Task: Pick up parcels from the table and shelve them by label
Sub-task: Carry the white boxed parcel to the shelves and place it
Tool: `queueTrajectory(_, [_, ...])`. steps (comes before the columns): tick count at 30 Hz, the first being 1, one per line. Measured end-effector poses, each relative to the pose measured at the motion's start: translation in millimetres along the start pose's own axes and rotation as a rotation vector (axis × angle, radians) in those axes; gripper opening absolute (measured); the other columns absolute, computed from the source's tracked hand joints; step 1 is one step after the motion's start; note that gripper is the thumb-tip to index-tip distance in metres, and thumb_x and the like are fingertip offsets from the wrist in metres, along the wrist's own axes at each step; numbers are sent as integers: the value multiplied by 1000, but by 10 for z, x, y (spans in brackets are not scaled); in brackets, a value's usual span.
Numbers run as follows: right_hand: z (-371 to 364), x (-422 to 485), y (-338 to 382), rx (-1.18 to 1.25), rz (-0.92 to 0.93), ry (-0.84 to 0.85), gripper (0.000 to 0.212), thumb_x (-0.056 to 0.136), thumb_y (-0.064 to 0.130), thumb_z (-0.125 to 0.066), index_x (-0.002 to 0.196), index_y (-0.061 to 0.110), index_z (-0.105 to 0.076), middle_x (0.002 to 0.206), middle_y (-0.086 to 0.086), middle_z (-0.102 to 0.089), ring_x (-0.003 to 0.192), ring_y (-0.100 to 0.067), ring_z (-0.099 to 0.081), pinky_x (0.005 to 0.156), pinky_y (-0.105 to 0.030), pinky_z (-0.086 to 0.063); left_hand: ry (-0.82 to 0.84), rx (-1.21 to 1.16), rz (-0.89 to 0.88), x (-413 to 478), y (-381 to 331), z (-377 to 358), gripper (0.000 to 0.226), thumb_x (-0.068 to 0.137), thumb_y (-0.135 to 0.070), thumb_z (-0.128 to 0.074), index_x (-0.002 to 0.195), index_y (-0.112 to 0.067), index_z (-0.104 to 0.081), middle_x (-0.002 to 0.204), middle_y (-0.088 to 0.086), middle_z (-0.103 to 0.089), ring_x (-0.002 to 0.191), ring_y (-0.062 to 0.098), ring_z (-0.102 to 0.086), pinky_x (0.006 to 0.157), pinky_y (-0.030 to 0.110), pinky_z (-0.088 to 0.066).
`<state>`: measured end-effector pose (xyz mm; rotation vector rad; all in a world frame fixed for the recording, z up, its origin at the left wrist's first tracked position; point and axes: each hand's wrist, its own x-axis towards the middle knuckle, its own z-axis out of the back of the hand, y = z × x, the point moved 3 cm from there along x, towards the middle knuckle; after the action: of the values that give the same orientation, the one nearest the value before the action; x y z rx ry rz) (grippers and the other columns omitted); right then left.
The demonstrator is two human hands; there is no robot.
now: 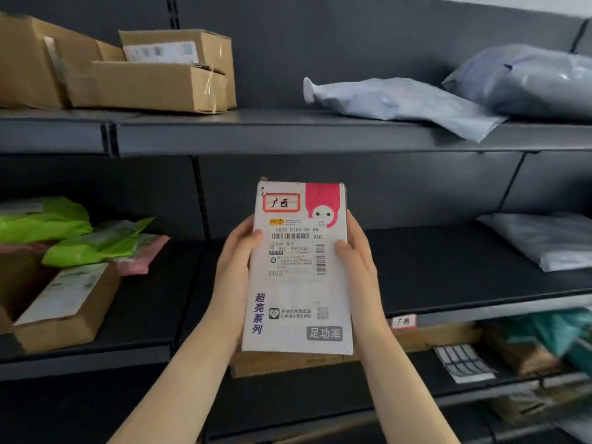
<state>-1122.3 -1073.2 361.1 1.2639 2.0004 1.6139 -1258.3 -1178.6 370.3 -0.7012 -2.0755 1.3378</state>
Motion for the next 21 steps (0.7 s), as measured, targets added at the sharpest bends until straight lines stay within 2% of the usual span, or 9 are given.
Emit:
queueTrajectory(4, [-62, 151, -82, -36, -43, -52, 39, 96, 27, -56, 131, 42, -55, 116, 11, -75, 103, -16, -76, 72, -30, -63, -17, -2, 82, 210, 31, 48, 22, 93, -28, -59, 111, -39, -66, 103, -4, -80, 92, 16, -77, 64, 30, -62])
queueTrajectory(7, [-94, 355, -240, -9, -180, -97, 40, 101, 25, -53, 140, 32, -52, 127, -4, -72, 111, -28, -72, 91, -50, -60, -28, -24, 217, 431, 124, 67, 20, 97, -25, -54, 111, -24, -68, 105, 10, -78, 92, 29, -76, 67, 40, -62])
queueTrajectory(9, [-100, 514, -387, 30, -311, -145, 42, 100, 26, -51, 142, 22, -52, 132, -16, -68, 118, -39, -67, 102, -61, -50, -50, -60, 333, 573, 201, 108, 23, 95, -24, -54, 109, -15, -70, 93, 13, -78, 75, 27, -76, 55, 34, -59])
queueTrajectory(12, [-94, 768, -551, 53, -490, -196, 43, 100, 25, -50, 140, 12, -54, 132, -24, -65, 116, -42, -64, 106, -60, -46, -85, 52, 350, 777, 320, 157, 28, 91, -14, -54, 115, -4, -66, 89, 14, -71, 66, 23, -69, 47, 26, -53])
queueTrajectory(13, [-94, 835, -580, 70, -535, -195, 41, 100, 25, -50, 137, 10, -56, 127, -24, -68, 107, -40, -67, 102, -57, -51, -106, 65, 358, 816, 352, 171, 29, 91, -12, -55, 118, -3, -64, 89, 14, -69, 66, 22, -67, 44, 24, -52])
queueTrajectory(15, [-87, 958, -616, 96, -587, -165, 31, 100, 25, -50, 124, 10, -63, 103, -19, -76, 83, -33, -73, 77, -47, -60, -143, 40, 362, 893, 411, 195, 31, 92, -11, -56, 122, -5, -63, 94, 15, -69, 67, 22, -67, 40, 22, -50])
queueTrajectory(17, [-54, 1053, -658, 90, -615, -154, 23, 99, 25, -51, 109, 12, -66, 80, -14, -78, 63, -28, -74, 56, -37, -59, -173, 17, 352, 939, 433, 195, 31, 92, -11, -58, 123, -9, -63, 101, 17, -69, 71, 23, -68, 39, 22, -51])
queueTrajectory(19, [-23, 1128, -695, 76, -605, -139, 20, 99, 25, -51, 104, 13, -66, 76, -12, -77, 60, -26, -73, 52, -35, -58, -209, -5, 339, 979, 454, 195, 29, 92, -12, -60, 121, -13, -64, 102, 16, -70, 73, 23, -69, 41, 23, -52])
queueTrajectory(21, [-7, 1157, -714, 64, -606, -126, 21, 99, 27, -52, 107, 12, -66, 81, -12, -76, 66, -28, -72, 58, -38, -58, -214, 8, 340, 997, 454, 204, 25, 91, -14, -61, 116, -16, -65, 98, 13, -72, 74, 22, -70, 43, 24, -53])
